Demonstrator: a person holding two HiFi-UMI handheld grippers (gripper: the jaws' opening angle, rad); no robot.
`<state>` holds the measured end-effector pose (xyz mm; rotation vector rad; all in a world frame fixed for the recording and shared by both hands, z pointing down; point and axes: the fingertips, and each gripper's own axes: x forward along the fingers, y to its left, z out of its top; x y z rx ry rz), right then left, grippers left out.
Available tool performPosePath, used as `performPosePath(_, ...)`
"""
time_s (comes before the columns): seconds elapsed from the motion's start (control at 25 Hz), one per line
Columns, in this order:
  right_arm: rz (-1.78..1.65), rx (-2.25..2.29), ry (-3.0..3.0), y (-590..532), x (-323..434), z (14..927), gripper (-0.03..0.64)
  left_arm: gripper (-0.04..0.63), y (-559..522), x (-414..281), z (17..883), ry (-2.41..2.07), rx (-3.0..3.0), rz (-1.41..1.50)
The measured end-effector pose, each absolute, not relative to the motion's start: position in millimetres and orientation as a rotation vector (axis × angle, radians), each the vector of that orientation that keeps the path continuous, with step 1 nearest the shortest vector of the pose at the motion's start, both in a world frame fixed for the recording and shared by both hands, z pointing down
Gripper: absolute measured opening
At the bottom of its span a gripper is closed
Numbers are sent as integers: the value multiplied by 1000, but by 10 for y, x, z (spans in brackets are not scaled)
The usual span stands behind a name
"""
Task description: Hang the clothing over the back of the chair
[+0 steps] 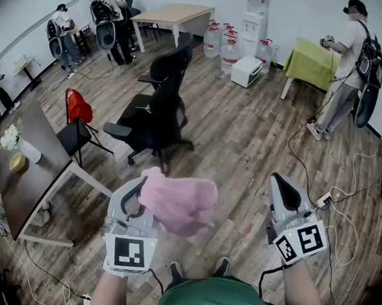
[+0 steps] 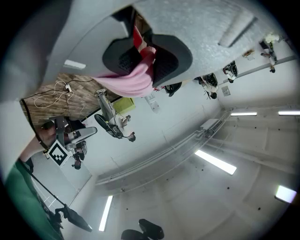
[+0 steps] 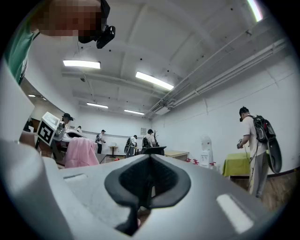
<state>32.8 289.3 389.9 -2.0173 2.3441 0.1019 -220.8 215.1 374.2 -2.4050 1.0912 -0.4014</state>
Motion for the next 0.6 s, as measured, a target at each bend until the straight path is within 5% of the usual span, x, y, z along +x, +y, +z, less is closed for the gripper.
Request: performPosePath(0.6, 64, -1959, 2394, 3058, 1260, 3918, 3, 38, 2340, -1358, 3523, 1170, -2350, -437)
